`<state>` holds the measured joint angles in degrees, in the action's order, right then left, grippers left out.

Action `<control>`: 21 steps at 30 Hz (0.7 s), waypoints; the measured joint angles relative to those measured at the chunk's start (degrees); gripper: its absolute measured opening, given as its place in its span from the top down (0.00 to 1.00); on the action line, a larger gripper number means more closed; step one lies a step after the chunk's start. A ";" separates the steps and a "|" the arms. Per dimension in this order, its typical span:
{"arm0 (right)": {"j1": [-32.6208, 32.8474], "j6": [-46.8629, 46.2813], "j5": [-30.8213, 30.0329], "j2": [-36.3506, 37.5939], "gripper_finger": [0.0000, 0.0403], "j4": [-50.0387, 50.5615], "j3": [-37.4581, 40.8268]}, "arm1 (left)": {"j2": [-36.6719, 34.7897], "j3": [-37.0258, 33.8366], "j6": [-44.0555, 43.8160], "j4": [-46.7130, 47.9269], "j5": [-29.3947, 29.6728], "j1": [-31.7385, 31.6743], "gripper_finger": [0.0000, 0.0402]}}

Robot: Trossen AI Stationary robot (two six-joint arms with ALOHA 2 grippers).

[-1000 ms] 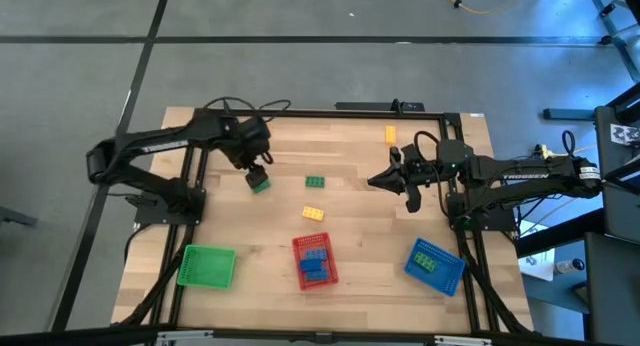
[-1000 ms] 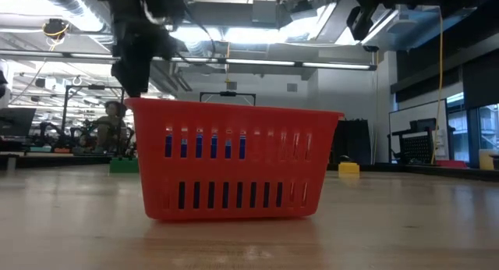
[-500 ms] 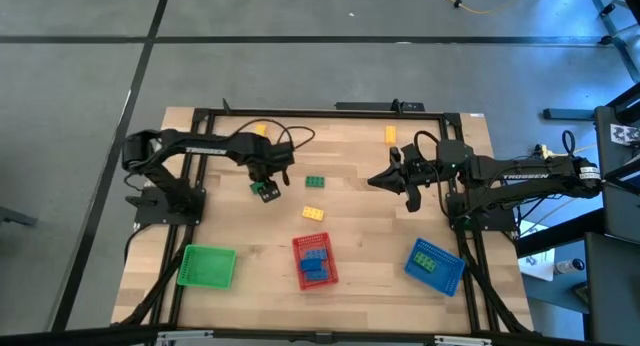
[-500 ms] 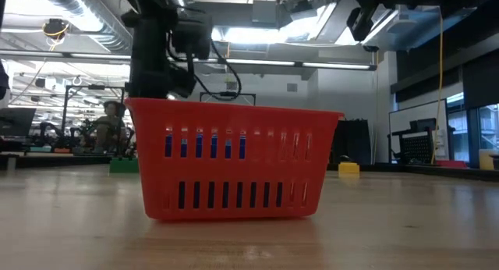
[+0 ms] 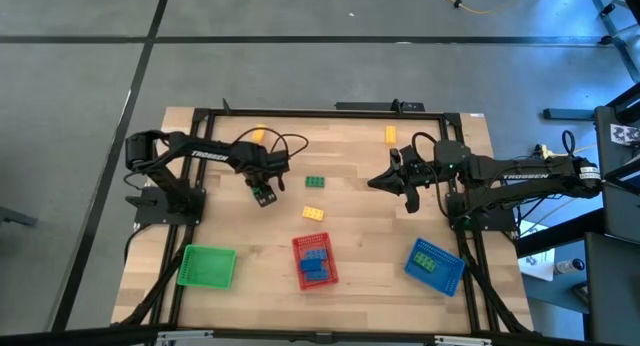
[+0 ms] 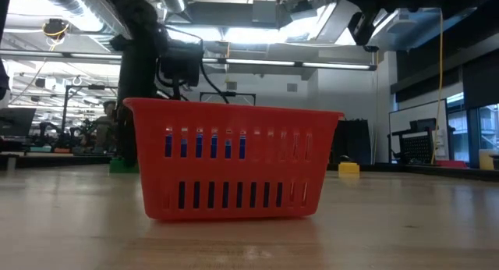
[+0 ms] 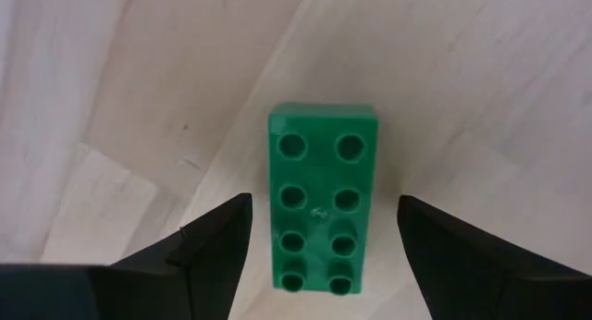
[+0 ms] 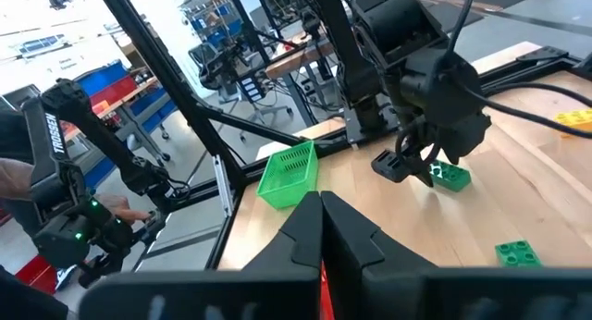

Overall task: Sort & place blocks by color
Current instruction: Put the top green game piece into the blue bin

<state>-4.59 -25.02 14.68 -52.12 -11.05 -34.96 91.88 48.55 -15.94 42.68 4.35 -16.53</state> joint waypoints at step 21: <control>-0.01 0.00 -0.01 0.00 1.00 0.00 0.00 | -0.69 -2.47 1.50 -2.09 0.10 0.84 0.68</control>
<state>-4.60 -25.02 14.68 -52.12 -11.05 -34.96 91.19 46.08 -14.45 40.60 4.45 -15.70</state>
